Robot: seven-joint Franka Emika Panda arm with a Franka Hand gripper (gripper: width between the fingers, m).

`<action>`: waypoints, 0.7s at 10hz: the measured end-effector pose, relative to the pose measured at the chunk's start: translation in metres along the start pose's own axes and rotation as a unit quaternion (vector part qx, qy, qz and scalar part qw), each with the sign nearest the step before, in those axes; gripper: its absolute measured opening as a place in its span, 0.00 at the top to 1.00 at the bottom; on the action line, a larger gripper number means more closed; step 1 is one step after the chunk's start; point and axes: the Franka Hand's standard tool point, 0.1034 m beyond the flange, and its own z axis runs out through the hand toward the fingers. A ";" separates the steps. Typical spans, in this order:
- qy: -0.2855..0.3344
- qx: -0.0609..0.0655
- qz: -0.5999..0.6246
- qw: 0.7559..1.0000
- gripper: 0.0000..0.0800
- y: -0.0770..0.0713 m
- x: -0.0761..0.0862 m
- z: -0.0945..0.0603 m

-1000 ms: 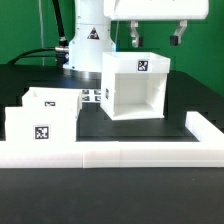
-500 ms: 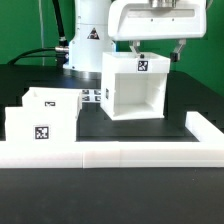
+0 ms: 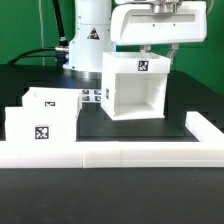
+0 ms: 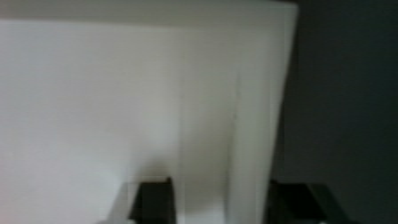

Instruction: Assemble drawer

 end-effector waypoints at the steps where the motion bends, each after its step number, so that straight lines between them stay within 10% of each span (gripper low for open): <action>1: 0.000 0.000 0.000 1.000 0.90 0.000 0.000 0.000; 7: 0.000 0.000 0.000 1.000 0.95 0.000 0.000 0.000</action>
Offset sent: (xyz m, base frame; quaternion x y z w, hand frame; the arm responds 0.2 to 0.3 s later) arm 0.0000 0.0000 0.0000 0.0000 0.0000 0.0000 1.0000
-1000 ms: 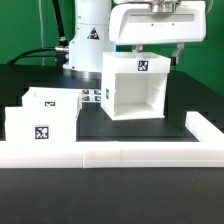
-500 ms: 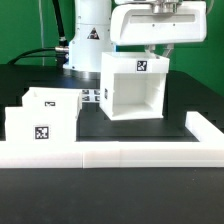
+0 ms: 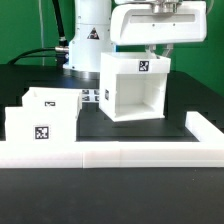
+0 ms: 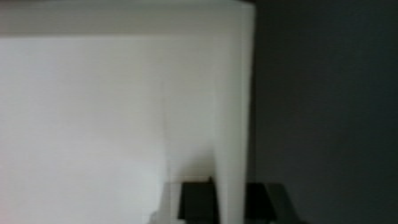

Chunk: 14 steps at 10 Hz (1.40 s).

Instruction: Assemble drawer

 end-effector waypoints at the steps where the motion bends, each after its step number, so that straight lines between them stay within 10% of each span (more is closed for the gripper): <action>1: 0.000 0.000 0.000 1.000 0.95 0.000 0.000 0.000; 14: 0.074 0.003 0.075 0.994 0.95 0.059 0.157 0.010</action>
Offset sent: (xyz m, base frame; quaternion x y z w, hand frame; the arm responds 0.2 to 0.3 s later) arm 0.0480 -0.0154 -0.0067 0.0241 -0.0124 0.1093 0.9936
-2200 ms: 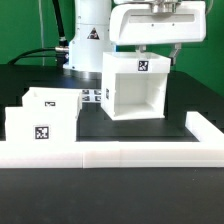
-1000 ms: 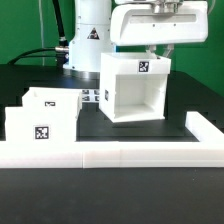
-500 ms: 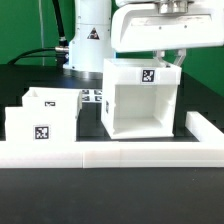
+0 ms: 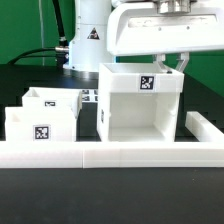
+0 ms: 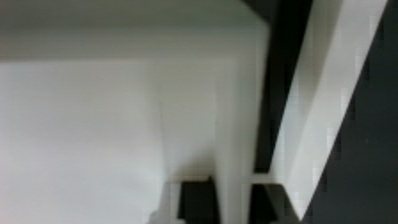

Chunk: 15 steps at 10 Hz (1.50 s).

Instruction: Assemble drawer

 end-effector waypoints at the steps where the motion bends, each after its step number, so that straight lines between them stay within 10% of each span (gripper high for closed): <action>1: 0.009 0.000 -0.003 1.000 0.95 0.000 0.007 0.001; 9: 0.025 0.005 0.094 0.995 0.95 -0.001 0.014 -0.003; 15: 0.059 0.016 0.314 0.947 0.94 -0.012 0.033 -0.002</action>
Offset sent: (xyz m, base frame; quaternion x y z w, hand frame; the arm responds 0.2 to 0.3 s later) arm 0.0000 0.0000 0.0000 0.0000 0.0000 0.0000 1.0000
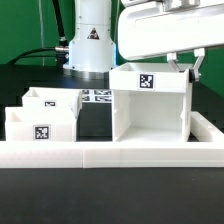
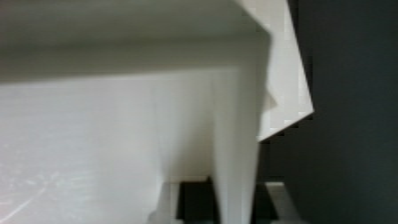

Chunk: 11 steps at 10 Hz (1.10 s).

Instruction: Assemble drawer

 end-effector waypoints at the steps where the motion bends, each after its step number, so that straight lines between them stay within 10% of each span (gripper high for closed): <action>1: 0.002 0.000 0.007 1.000 0.94 0.000 0.000 0.000; 11: -0.016 0.007 0.322 0.947 0.94 0.006 0.016 -0.004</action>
Offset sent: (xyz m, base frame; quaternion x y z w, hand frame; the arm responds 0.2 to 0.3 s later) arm 0.0000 0.0000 0.0000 0.0000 0.0000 0.1296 0.9916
